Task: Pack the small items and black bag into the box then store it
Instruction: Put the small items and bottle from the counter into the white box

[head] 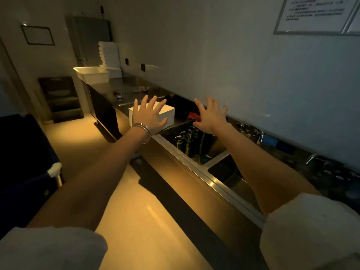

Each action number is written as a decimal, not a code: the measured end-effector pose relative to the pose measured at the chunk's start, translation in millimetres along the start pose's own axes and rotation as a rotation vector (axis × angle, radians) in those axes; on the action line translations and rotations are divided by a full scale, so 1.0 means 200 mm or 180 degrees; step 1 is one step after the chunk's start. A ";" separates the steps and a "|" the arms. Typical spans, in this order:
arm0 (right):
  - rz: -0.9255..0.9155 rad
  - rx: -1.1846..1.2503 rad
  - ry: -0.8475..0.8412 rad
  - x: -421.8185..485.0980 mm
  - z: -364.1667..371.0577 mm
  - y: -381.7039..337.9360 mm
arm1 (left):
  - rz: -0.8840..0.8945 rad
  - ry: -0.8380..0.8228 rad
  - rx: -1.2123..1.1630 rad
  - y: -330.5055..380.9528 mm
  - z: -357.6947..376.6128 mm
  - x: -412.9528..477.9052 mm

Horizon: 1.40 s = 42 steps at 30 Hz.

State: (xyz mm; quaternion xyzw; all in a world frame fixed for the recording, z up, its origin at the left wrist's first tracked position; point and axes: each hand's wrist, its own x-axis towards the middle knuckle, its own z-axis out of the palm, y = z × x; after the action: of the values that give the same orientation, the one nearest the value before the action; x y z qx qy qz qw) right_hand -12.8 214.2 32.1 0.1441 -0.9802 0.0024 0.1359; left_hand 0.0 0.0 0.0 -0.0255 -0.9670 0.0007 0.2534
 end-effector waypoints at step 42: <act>-0.0935 0.0139 -0.0431 1.76 1.10 -1.33 | -0.0758 -0.0827 0.0348 -1.74 0.99 0.76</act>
State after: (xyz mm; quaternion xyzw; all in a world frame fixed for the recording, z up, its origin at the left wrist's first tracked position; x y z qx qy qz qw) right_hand -321.3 -149.7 -94.7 0.2886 -0.9552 -0.0058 0.0653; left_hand -245.4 -336.8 -92.9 0.1032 -0.9863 0.0265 0.1257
